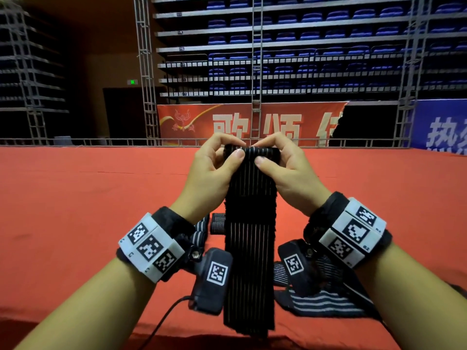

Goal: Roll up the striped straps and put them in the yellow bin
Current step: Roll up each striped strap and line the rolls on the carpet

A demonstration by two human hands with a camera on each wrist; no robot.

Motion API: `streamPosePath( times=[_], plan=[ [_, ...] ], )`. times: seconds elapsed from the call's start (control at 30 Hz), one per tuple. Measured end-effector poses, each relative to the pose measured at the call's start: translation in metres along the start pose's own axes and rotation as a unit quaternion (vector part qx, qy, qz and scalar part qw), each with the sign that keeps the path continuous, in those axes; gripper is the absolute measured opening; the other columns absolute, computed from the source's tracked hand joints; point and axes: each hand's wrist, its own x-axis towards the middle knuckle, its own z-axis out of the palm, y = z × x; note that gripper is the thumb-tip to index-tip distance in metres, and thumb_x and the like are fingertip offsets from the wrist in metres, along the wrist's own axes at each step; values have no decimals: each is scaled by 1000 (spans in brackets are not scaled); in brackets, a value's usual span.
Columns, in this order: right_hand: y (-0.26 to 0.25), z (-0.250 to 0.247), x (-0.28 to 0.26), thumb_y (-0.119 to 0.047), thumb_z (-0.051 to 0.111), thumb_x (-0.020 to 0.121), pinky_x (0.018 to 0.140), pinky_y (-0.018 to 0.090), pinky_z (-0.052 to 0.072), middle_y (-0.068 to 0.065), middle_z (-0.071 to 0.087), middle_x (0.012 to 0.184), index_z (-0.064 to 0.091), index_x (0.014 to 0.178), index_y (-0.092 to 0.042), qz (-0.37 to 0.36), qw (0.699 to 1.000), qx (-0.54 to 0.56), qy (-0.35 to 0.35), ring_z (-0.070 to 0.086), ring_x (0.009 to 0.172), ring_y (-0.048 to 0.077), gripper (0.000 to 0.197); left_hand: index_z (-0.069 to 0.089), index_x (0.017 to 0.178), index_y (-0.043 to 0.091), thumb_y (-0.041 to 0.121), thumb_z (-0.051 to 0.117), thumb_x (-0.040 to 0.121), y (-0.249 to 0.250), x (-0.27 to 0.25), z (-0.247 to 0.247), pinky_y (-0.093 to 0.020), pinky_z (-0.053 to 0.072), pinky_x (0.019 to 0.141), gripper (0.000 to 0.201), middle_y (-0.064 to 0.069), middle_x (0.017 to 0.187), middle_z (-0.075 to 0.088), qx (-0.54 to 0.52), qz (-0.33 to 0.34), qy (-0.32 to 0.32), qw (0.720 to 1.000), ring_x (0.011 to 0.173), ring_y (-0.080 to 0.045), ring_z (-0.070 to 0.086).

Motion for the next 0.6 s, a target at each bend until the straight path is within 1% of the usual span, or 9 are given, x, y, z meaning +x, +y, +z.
streamPosePath(
  times=[0.03,0.1,0.17,0.23,0.33,0.4,0.43,0.53,0.6],
  plan=[
    [-1,0,-1,-16,53,92,70,36,47,9,57,87,55,96,-5,10,1000,12,-1,55,79,18,12,58,100,12,9,57,94,1,0,1,-45,55,75,7,-19,91,63,6,9,1,1000,84,-24,63],
    [-1,-1,-2,-17,50,96,68,36,46,11,58,85,55,94,-2,20,1000,13,5,54,77,19,16,59,98,14,12,57,91,2,-2,4,-45,55,79,8,-14,91,64,13,15,-3,1000,86,-23,63],
    [-3,-3,-4,-13,49,95,66,35,48,13,60,86,55,95,1,16,1000,6,10,57,76,19,15,61,98,13,16,57,89,4,-5,7,-43,55,80,10,-10,92,65,11,-2,-1,1000,87,-21,64],
    [-4,-4,-6,-8,50,93,67,32,51,13,62,88,55,96,1,8,1000,5,6,59,78,17,11,63,98,11,20,57,89,5,-9,8,-41,55,78,14,-8,91,65,10,-16,8,1000,85,-18,63],
    [-6,-1,-10,-9,52,97,68,28,49,8,61,88,56,99,-4,32,999,9,7,58,77,12,7,61,95,15,16,58,89,8,-11,8,-36,53,76,7,-5,89,66,28,-3,12,1000,83,-16,63],
    [-6,-2,-11,-12,53,98,68,30,48,8,60,86,57,99,-5,46,999,7,11,57,76,13,8,61,97,15,11,59,90,8,-11,8,-33,55,78,8,-3,91,66,39,7,8,999,85,-15,64],
    [-7,-3,-11,-10,54,97,68,31,48,9,60,87,57,99,-5,41,999,-3,16,56,77,13,7,61,100,13,8,60,92,8,-12,8,-32,55,78,10,-3,92,66,39,4,6,999,87,-15,65],
    [-10,-5,-12,-3,55,94,65,23,48,4,59,84,57,101,-1,11,999,-16,28,56,73,9,7,59,110,7,5,58,96,8,-16,9,-28,55,78,15,-6,95,66,13,-21,8,1000,89,-13,65],
    [-11,-5,-13,-5,56,94,64,21,48,1,59,82,57,103,-3,2,999,-5,37,56,73,7,9,58,109,5,5,58,94,10,-17,10,-28,55,80,15,-7,96,65,8,-15,10,1000,89,-12,65]
  ],
)
